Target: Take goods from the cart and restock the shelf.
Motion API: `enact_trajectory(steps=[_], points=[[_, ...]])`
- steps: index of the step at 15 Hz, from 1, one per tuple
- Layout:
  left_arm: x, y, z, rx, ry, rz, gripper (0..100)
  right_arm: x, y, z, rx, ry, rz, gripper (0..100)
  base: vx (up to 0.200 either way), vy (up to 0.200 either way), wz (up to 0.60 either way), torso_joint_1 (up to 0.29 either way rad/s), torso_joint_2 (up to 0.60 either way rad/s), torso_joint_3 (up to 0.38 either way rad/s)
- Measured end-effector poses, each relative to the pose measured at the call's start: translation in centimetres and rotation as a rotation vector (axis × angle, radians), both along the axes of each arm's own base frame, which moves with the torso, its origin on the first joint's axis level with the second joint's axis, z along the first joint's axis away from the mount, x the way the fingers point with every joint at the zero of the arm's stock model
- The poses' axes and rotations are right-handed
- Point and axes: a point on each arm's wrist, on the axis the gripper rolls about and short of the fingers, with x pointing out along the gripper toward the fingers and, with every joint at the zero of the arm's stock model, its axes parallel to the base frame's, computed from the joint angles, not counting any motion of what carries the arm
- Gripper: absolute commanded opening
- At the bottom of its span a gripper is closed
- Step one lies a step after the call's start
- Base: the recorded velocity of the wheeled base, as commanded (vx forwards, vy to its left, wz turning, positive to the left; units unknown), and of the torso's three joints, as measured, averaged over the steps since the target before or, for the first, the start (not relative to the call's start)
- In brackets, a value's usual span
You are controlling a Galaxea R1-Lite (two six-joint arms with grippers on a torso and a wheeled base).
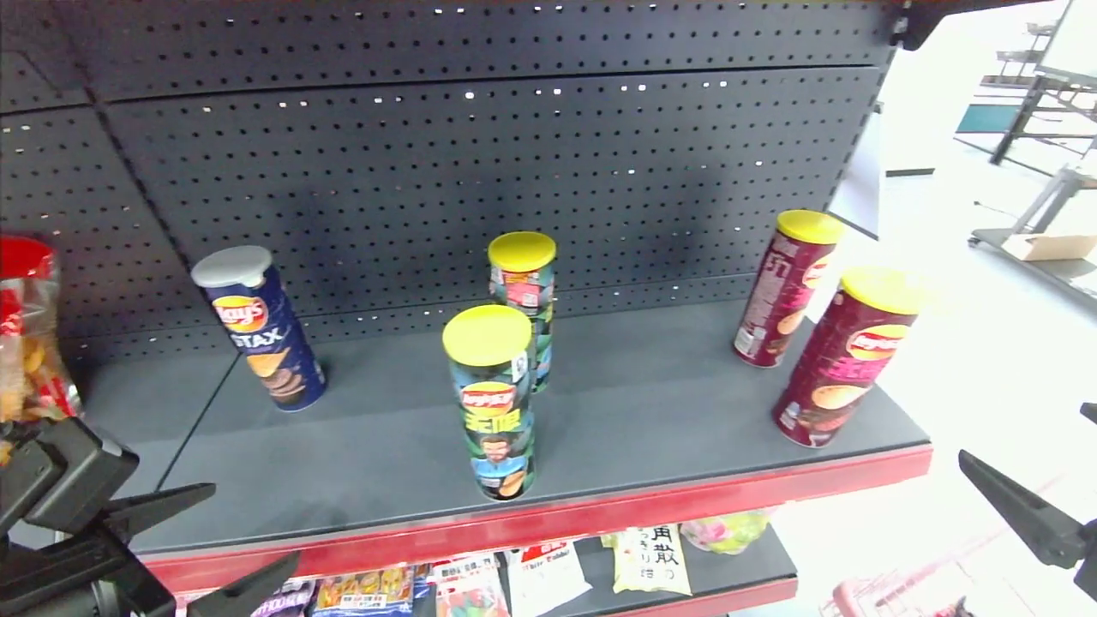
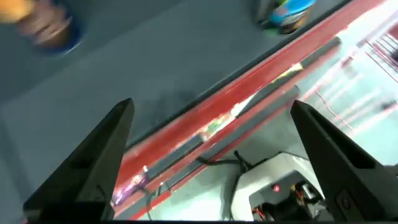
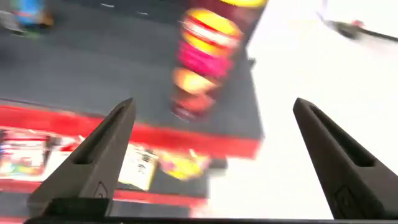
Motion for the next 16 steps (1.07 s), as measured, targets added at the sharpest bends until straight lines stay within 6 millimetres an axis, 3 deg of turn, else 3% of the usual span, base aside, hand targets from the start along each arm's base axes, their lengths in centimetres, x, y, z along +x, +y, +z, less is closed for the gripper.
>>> enact_trajectory(steps=[3, 7, 11, 16], points=[[1.1, -0.3, -0.4, 0.010, 0.023, 0.003, 100, 0.0, -0.4, -0.4, 0.003, 0.014, -0.047, 100, 0.000, 0.000, 0.00, 0.000, 0.00, 0.000], [5.1, -1.2, -0.3, 0.012, -0.069, 0.084, 100, -1.0, -1.2, -1.4, 0.060, 0.009, -0.113, 100, 0.000, 0.000, 0.00, 0.000, 0.00, 0.000], [7.7, -2.1, -2.6, 0.062, 0.017, 0.181, 100, -2.4, -1.5, -1.9, 0.077, -0.034, -0.124, 100, 0.000, 0.000, 0.00, 0.000, 0.00, 0.000], [9.2, -3.0, -4.7, 0.114, 0.112, 0.187, 100, -2.7, -1.6, -1.9, 0.082, -0.048, -0.122, 100, 0.000, 0.000, 0.00, 0.000, 0.00, 0.000]])
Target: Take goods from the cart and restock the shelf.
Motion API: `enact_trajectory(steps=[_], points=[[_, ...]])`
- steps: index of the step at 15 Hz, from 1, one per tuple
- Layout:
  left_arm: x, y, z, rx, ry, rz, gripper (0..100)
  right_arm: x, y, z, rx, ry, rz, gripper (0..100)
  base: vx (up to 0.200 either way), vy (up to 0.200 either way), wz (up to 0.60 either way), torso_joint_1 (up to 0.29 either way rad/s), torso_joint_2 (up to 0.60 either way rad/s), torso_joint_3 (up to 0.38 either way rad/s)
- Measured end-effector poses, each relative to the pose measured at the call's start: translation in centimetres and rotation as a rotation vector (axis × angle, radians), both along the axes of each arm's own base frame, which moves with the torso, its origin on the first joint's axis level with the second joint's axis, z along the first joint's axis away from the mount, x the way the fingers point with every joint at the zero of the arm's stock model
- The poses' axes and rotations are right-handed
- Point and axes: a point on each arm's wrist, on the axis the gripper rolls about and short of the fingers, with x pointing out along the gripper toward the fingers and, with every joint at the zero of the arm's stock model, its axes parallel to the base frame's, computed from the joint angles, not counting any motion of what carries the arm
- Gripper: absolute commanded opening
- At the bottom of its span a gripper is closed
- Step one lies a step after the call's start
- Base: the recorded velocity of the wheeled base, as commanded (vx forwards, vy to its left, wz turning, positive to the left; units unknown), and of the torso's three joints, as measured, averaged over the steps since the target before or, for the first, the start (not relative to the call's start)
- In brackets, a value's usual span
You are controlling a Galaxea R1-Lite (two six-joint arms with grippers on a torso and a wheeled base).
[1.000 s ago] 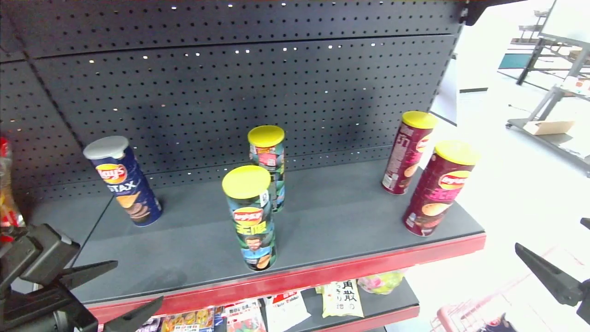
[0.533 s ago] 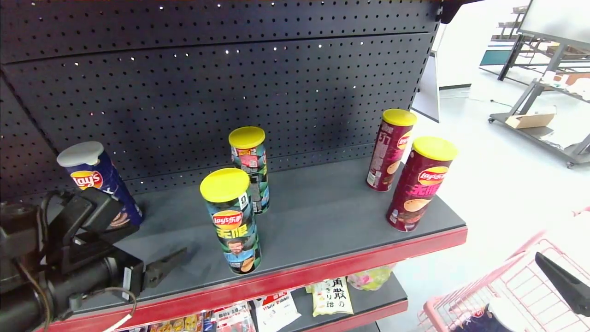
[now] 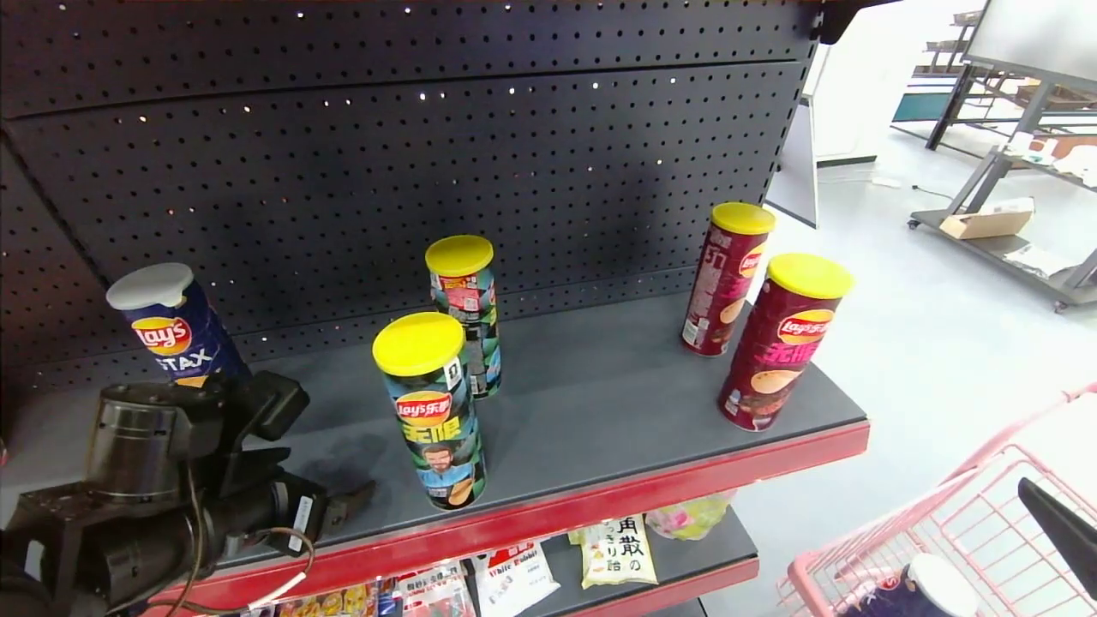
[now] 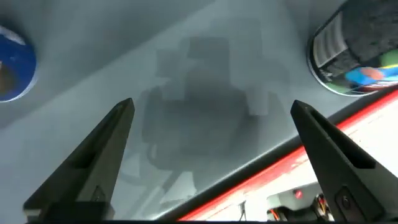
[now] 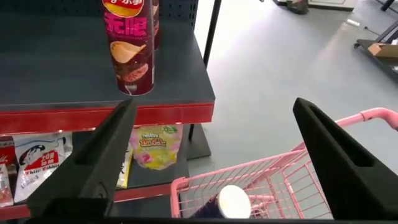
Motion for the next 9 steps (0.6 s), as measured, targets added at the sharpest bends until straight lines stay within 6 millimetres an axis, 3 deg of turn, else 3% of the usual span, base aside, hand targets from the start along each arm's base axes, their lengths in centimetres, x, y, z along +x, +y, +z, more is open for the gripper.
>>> enact_trajectory(steps=[9], points=[[2.6, -1.6, -0.7, 0.008, 0.023, -0.036, 100, 0.0, 0.0, 0.3, 0.003, -0.016, 0.002, 100, 0.000, 0.000, 0.00, 0.000, 0.00, 0.000]])
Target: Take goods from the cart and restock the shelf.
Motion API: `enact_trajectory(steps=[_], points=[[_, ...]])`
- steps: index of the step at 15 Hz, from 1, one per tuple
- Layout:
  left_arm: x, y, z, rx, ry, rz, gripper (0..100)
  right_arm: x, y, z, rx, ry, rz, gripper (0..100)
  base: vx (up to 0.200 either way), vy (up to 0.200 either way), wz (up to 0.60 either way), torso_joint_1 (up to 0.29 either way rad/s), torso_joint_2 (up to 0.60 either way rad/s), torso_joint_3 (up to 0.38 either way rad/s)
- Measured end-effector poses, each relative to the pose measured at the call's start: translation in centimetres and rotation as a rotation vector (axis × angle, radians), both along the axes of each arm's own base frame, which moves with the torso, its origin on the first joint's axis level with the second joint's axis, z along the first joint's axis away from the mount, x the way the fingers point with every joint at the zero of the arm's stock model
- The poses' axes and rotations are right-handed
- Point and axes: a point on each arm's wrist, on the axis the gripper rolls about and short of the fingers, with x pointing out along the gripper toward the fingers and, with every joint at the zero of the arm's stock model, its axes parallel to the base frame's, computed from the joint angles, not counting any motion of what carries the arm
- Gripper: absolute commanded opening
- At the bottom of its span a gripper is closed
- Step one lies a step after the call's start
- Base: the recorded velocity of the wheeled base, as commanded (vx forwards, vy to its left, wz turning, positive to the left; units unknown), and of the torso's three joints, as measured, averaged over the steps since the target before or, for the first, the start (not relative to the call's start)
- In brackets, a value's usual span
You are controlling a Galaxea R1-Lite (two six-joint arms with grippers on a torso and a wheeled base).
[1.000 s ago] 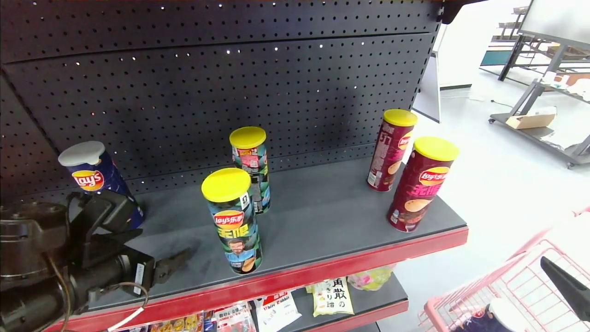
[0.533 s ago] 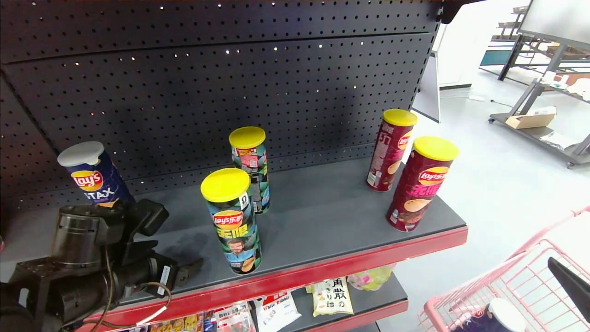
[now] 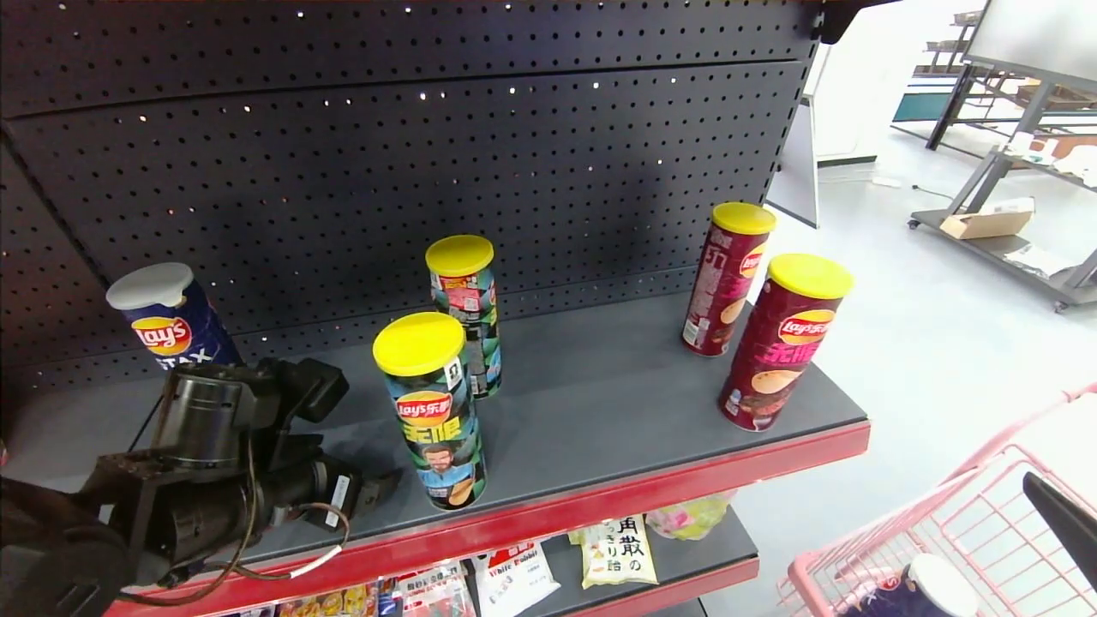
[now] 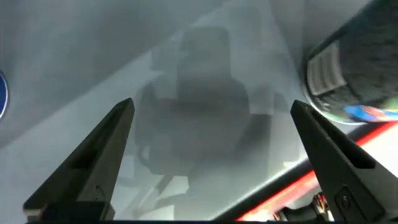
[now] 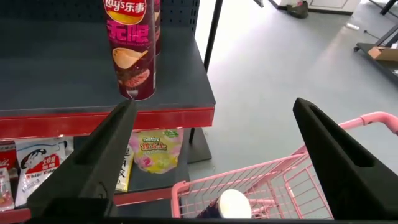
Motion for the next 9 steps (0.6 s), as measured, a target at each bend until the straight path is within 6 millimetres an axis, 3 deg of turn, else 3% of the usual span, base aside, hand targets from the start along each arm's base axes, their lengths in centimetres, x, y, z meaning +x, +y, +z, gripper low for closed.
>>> enact_trajectory(steps=[9], points=[[2.2, -1.5, -0.4, -0.003, 0.001, -0.025, 100, -0.1, 0.0, -0.1, 0.000, -0.001, 0.005, 100, 0.000, 0.000, 0.00, 0.000, 0.00, 0.000]])
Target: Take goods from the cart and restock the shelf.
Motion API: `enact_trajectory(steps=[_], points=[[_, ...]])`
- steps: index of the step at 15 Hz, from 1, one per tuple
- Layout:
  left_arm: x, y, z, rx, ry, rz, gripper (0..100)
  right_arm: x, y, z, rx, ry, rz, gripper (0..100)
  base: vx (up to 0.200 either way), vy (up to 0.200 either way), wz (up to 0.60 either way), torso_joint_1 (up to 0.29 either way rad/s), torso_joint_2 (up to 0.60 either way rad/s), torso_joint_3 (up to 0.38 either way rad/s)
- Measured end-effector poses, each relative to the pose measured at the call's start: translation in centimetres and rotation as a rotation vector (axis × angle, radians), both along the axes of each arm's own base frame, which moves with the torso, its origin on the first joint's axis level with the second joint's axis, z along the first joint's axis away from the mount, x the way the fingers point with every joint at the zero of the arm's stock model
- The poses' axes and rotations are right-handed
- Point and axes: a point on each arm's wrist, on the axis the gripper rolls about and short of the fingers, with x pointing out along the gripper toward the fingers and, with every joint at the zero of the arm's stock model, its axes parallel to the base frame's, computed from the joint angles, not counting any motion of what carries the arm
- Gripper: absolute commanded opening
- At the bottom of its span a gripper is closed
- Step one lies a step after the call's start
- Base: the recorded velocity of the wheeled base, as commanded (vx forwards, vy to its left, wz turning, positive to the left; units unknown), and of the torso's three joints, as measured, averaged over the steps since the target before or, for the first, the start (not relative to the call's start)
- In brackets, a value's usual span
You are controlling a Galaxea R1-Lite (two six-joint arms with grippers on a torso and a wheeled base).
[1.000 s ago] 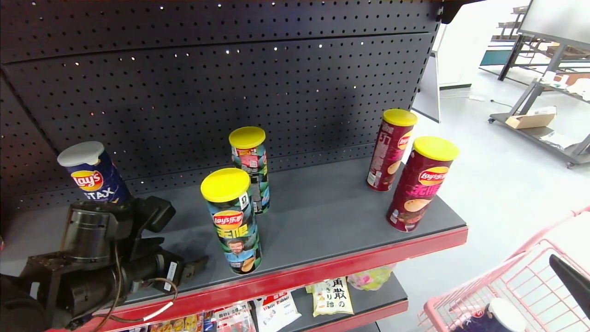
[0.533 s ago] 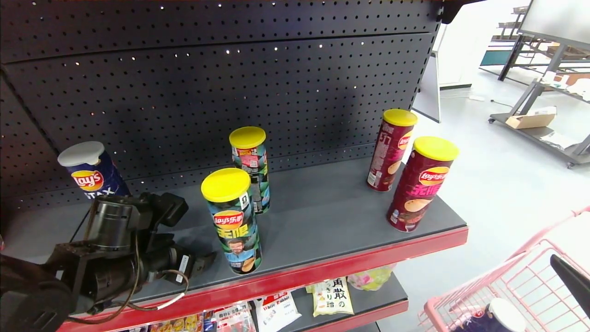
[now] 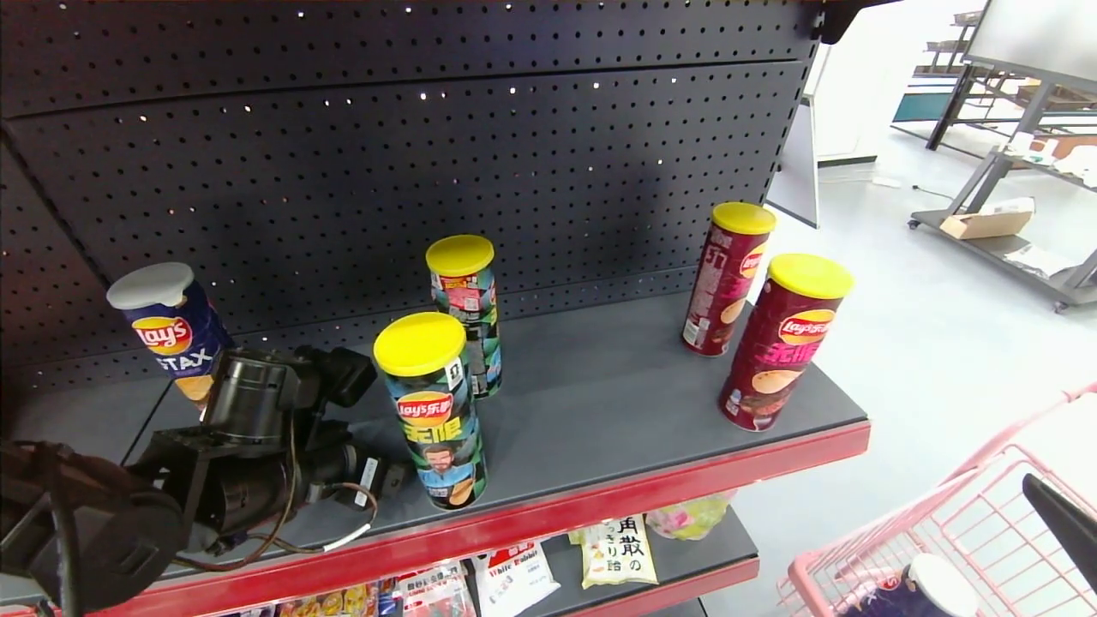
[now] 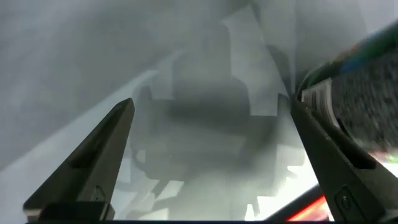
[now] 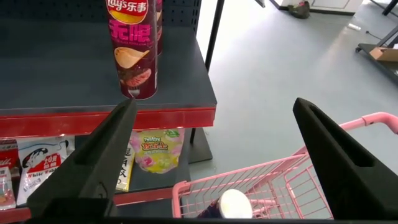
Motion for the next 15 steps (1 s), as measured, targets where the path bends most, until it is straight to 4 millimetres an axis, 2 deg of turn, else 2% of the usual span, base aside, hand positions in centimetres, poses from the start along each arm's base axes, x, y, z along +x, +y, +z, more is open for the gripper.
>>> enact_trajectory(steps=[4, 15], points=[[0.6, -0.4, -0.2, -0.001, 0.001, -0.006, 100, 0.0, 0.0, 0.0, 0.000, 0.000, 0.000, 100, 0.000, 0.000, 0.00, 0.000, 0.00, 0.000], [0.7, -1.2, -0.3, -0.002, 0.004, -0.030, 100, 0.1, 0.0, -0.1, -0.001, 0.006, 0.000, 100, 0.000, 0.000, 0.00, 0.000, 0.00, 0.000]])
